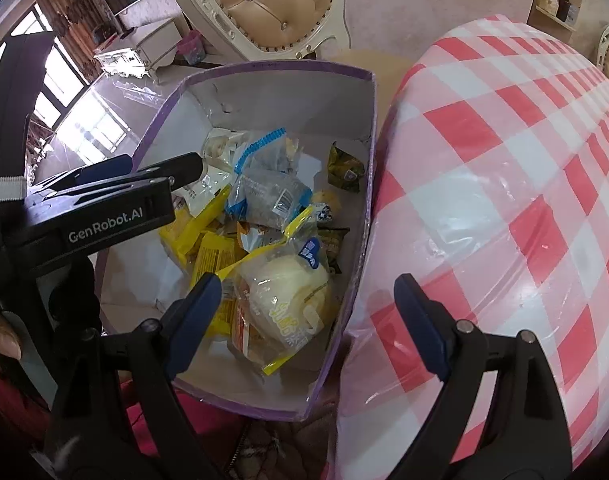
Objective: Organize snacks
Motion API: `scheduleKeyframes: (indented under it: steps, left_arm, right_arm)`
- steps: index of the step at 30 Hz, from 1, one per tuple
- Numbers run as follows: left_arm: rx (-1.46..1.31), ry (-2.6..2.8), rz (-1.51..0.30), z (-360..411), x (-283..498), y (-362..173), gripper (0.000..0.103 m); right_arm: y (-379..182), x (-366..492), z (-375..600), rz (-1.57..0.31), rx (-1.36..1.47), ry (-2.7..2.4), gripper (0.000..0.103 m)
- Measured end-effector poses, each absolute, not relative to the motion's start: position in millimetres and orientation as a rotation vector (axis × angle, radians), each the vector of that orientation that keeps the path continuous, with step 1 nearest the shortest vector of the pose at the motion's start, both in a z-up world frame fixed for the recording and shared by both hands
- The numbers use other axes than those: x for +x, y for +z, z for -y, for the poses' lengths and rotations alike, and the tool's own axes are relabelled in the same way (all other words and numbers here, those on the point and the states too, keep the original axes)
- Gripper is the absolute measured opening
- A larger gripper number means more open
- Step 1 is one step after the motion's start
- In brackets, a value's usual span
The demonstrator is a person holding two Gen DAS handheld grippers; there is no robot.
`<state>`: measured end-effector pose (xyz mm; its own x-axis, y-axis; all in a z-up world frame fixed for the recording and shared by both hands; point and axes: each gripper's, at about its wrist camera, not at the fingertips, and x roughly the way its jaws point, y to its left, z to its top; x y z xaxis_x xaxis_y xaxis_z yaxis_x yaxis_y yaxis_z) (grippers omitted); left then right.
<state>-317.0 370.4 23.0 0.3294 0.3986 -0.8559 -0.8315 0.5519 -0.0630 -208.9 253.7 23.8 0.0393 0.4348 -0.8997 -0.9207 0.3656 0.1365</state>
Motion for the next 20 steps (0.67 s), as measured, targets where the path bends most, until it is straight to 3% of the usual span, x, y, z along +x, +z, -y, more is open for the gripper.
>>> scheduleKeyframes:
  steps: [20]
  left_arm:
    - [-0.573,0.876,-0.932,-373.6,-317.6,16.1,0.089]
  right_arm:
    - [19.9,-210.5,-254.6,-1.081,-0.575,1.131,0.089]
